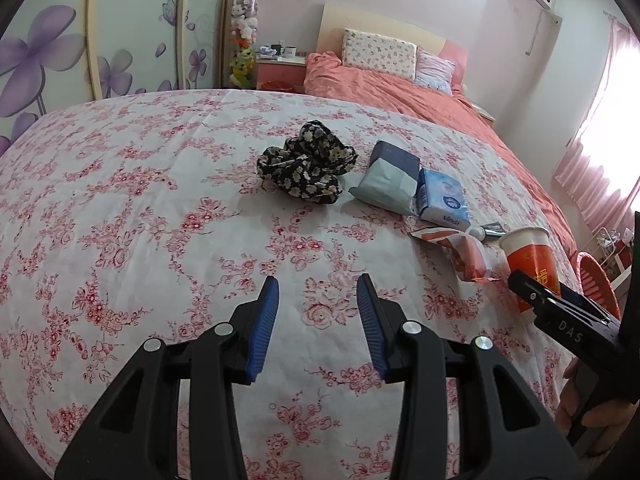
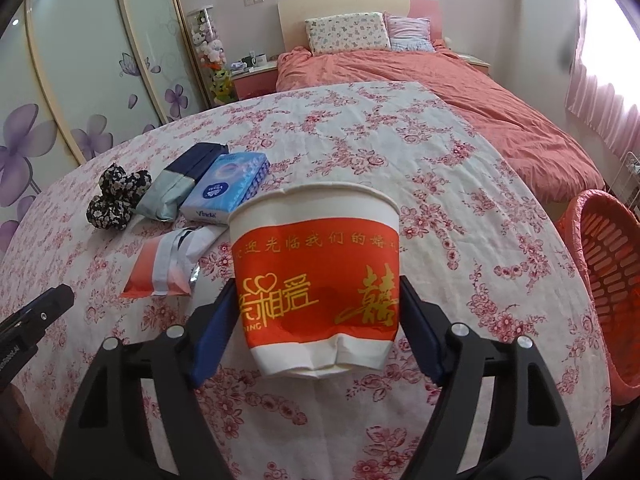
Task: Collect trash
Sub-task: 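Grasp the orange-and-white paper cup with the right tool, then grasp the blue-and-teal pouch with the left tool while the right tool holds the cup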
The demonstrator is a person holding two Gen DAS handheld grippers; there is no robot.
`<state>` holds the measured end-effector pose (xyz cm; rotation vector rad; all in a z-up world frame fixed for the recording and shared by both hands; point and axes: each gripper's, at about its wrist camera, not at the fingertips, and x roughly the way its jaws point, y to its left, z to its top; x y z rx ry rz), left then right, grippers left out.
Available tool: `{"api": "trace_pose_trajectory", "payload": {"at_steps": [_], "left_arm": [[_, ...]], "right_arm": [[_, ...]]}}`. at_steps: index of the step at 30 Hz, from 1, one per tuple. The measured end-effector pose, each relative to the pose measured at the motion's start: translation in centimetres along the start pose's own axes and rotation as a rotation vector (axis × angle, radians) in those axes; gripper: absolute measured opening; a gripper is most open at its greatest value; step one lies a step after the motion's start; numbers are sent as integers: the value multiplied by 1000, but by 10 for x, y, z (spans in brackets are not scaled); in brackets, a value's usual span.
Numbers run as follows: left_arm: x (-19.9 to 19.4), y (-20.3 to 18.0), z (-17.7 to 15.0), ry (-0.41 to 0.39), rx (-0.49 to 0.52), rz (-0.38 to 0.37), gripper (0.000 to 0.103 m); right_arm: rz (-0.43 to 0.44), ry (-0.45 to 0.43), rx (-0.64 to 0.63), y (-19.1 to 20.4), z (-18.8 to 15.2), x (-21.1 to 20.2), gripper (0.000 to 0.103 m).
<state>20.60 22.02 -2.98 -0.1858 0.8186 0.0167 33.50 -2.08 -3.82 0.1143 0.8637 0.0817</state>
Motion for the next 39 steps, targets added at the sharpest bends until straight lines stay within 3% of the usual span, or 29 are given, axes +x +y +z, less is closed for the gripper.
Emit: {"api": "trace_pose_trajectory", "payload": {"at_steps": [13, 19, 30, 39], "left_arm": [[10, -24, 8, 8, 30, -27, 41], [34, -41, 32, 6, 25, -51, 41], [82, -71, 82, 26, 61, -18, 41], [106, -73, 87, 81, 115, -4, 41]], "right_arm": [[-15, -16, 20, -23, -3, -6, 73], [-15, -23, 37, -37, -3, -10, 73], [-18, -32, 67, -64, -1, -12, 73], [-8, -33, 85, -75, 1, -11, 73]]}}
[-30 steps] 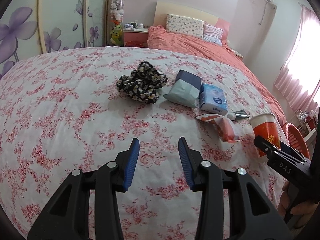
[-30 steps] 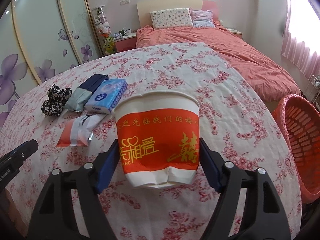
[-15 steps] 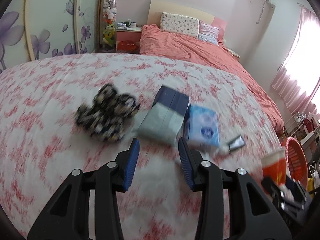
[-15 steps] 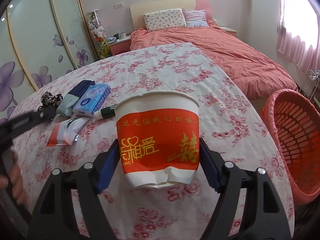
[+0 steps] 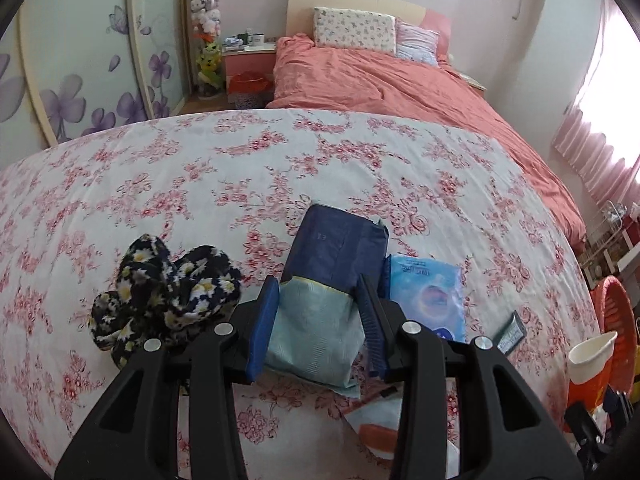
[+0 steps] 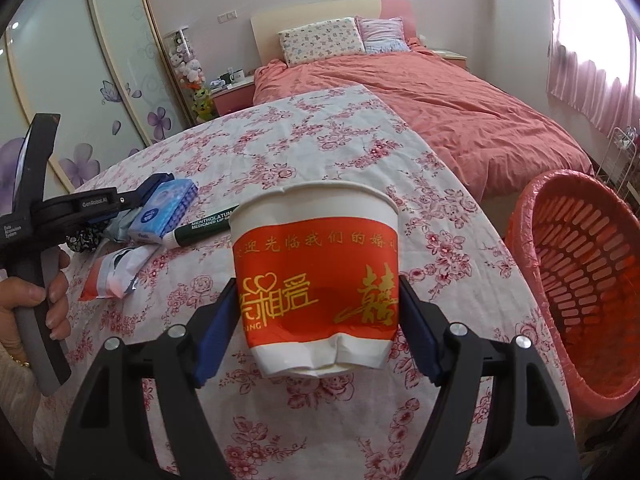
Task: Collect trash
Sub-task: 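Grasp the blue-and-teal pouch with the left tool while the right tool holds the cup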
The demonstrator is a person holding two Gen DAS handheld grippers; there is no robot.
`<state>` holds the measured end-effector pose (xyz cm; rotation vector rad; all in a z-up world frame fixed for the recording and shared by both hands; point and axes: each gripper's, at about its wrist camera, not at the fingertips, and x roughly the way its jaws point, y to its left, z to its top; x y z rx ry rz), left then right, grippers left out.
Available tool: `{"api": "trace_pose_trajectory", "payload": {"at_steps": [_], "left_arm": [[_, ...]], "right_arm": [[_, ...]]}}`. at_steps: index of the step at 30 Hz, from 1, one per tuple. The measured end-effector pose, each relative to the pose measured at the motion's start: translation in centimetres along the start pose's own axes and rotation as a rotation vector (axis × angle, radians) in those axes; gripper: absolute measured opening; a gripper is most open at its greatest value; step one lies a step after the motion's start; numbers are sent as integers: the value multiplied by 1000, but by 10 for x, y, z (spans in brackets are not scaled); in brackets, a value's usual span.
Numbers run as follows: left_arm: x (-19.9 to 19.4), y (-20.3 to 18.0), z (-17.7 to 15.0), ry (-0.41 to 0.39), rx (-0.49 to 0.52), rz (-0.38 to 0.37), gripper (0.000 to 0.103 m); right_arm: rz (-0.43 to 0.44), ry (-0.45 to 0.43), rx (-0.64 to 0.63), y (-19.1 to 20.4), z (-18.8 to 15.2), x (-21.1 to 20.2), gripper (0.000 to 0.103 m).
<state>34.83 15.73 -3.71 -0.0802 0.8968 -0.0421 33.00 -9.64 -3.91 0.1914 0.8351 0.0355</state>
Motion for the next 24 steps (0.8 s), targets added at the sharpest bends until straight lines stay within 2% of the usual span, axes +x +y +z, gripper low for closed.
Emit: {"api": "trace_pose_trajectory", "payload": {"at_steps": [10, 13, 19, 20, 24], "left_arm": [[4, -4, -10, 1, 28, 7, 42], [1, -2, -12, 11, 2, -10, 42], [-9, 5, -14, 8, -34, -39, 46], [-11, 7, -14, 4, -39, -48, 50], [-14, 6, -15, 1, -27, -50, 53]], "right_arm": [[12, -5, 3, -1, -3, -3, 73], [15, -6, 6, -1, -3, -4, 73], [20, -16, 8, -6, -2, -10, 73], [21, -18, 9, -6, -2, -11, 73], [20, -19, 15, -9, -2, -11, 73]]}}
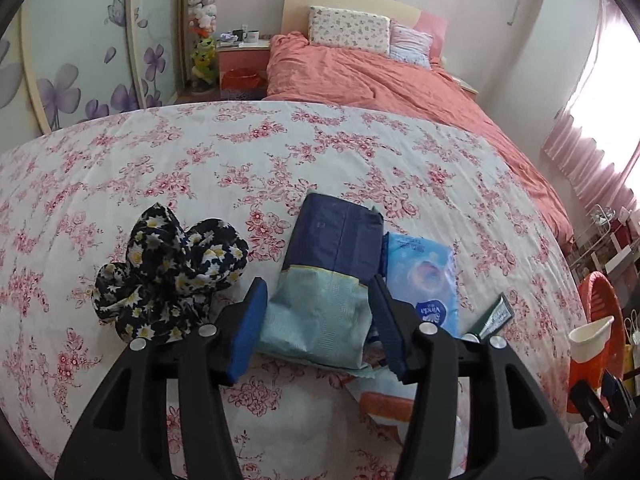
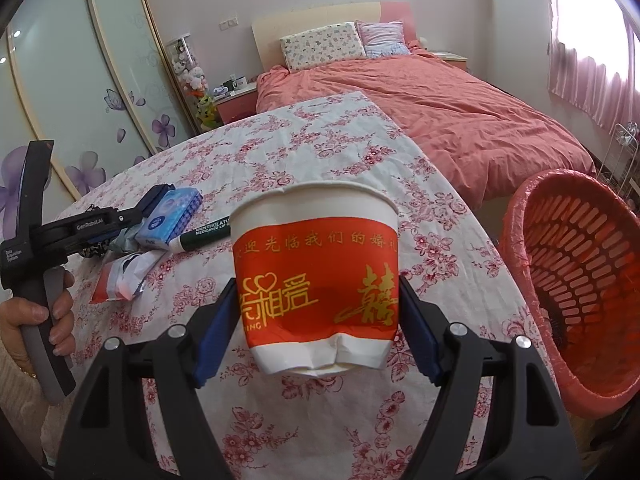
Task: Collect trash
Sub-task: 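Grasp the blue-and-teal pouch with the left tool while the right tool holds the cup, then carry the paper cup and pouch over the orange basket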
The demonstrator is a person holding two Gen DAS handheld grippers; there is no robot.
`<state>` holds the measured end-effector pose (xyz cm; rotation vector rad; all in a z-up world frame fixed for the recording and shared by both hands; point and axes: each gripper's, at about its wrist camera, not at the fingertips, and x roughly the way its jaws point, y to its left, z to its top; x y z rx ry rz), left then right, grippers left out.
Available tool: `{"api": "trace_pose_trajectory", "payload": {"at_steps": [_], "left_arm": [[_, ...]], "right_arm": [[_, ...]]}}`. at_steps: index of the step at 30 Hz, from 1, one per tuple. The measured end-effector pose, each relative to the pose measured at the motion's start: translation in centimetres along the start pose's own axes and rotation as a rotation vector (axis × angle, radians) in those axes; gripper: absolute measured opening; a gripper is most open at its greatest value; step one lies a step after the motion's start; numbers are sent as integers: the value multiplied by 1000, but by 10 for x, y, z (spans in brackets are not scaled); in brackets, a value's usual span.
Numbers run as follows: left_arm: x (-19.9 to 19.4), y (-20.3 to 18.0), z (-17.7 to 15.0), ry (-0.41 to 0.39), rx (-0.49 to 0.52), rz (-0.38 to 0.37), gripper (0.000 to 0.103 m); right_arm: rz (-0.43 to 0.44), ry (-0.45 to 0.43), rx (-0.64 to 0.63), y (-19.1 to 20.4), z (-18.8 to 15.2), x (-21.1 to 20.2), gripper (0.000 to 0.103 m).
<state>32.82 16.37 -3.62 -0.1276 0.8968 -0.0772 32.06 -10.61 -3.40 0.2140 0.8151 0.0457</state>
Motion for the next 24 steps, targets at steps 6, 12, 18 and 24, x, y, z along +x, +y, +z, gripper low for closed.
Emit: {"api": "trace_pose_trajectory", "payload": {"at_steps": [6, 12, 18, 24], "left_arm": [[5, -3, -6, 10, 30, 20, 53], [4, -9, -15, -17, 61, 52, 38], [-6, -13, -16, -44, 75, 40, 14], [-29, -13, -13, -89, 58, 35, 14]], "right_arm": [[1, 9, 1, 2, -2, 2, 73], [2, 11, 4, 2, -4, 1, 73], [0, 2, 1, 2, -3, -5, 73], [1, -35, -1, 2, 1, -23, 73]]}}
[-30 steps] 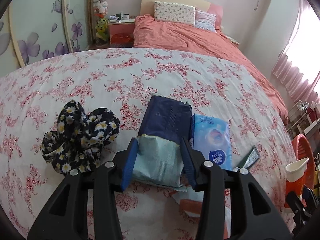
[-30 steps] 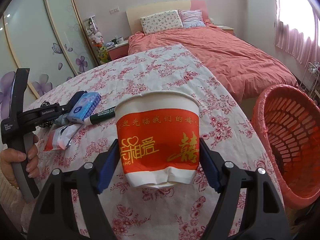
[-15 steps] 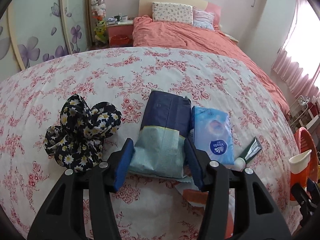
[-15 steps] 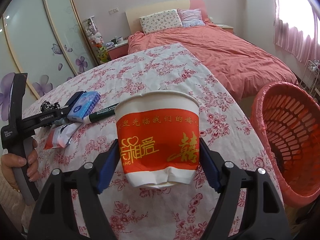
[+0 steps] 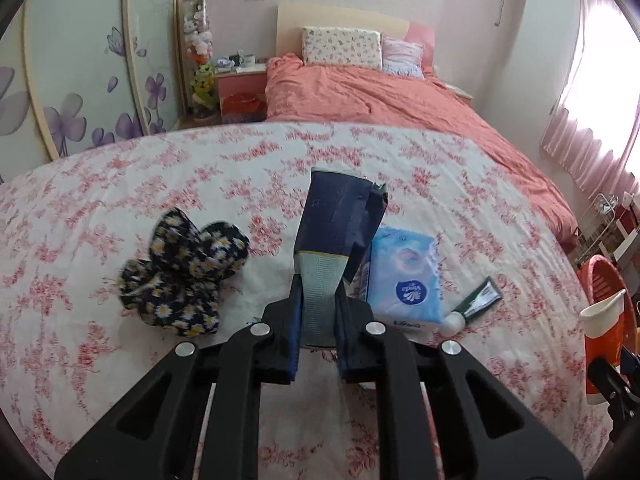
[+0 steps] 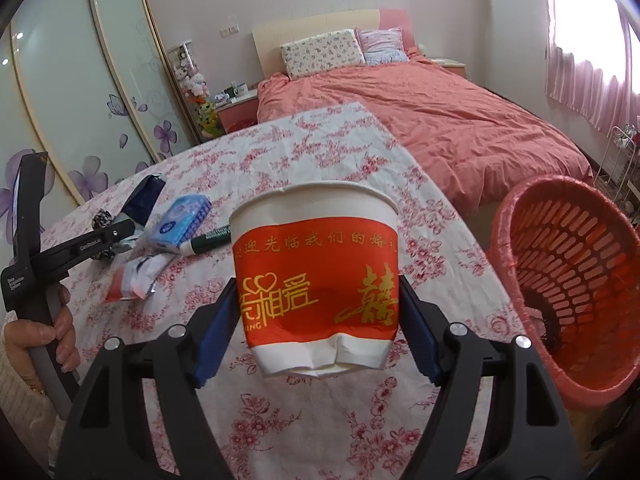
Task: Collect trash
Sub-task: 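Carry the paper cup and pouch over the orange basket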
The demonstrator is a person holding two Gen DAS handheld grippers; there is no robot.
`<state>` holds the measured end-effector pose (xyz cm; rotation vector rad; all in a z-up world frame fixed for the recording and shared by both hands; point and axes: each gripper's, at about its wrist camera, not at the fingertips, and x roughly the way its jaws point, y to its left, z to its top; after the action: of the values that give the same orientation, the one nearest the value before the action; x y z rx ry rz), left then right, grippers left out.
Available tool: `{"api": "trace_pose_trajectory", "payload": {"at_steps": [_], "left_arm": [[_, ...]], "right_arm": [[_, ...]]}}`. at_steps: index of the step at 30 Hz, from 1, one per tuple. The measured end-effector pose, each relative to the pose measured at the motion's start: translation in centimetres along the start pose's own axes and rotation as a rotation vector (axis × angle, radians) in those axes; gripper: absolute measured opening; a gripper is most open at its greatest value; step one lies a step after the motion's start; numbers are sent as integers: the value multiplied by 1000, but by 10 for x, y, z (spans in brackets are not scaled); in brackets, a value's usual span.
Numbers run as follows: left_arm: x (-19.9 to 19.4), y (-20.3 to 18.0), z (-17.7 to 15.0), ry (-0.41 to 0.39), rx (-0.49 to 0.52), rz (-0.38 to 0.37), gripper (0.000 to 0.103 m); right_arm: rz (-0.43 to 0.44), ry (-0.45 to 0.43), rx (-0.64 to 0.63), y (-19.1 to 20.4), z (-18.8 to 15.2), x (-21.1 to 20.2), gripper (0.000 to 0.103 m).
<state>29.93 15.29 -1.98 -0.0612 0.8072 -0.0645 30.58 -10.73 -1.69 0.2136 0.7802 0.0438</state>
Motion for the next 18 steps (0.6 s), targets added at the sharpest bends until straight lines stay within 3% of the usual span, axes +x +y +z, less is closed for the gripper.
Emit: {"api": "trace_pose_trajectory", "payload": {"at_steps": [9, 18], "left_arm": [[-48, -24, 8, -71, 26, -28, 14], [-79, -78, -3, -118, 89, -95, 14]], "right_arm": [[5, -65, 10, -6, 4, -36, 73], [-22, -119, 28, -28, 5, -68, 73]]}}
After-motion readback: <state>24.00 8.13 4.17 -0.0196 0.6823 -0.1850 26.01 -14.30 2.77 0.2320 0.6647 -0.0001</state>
